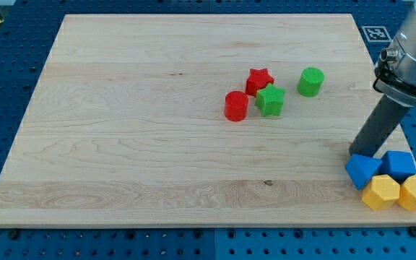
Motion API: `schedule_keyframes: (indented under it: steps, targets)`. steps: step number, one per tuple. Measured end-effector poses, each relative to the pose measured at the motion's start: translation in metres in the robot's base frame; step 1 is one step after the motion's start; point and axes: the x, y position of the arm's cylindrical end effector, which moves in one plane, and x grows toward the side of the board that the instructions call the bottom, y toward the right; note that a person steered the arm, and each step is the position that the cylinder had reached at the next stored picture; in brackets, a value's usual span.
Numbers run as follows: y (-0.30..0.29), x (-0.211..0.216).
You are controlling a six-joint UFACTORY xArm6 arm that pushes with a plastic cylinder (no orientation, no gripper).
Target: Separate the green star and red star
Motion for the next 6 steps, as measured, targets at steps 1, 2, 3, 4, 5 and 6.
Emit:
schedule_keyframes:
  steps: [1, 2, 3, 4, 5, 6]
  targets:
    - [0.000, -0.030]
    - [-0.014, -0.055]
    - [-0.016, -0.085]
    - [-0.041, -0.103]
    - [-0.072, -0.121]
    - [-0.112, -0.122]
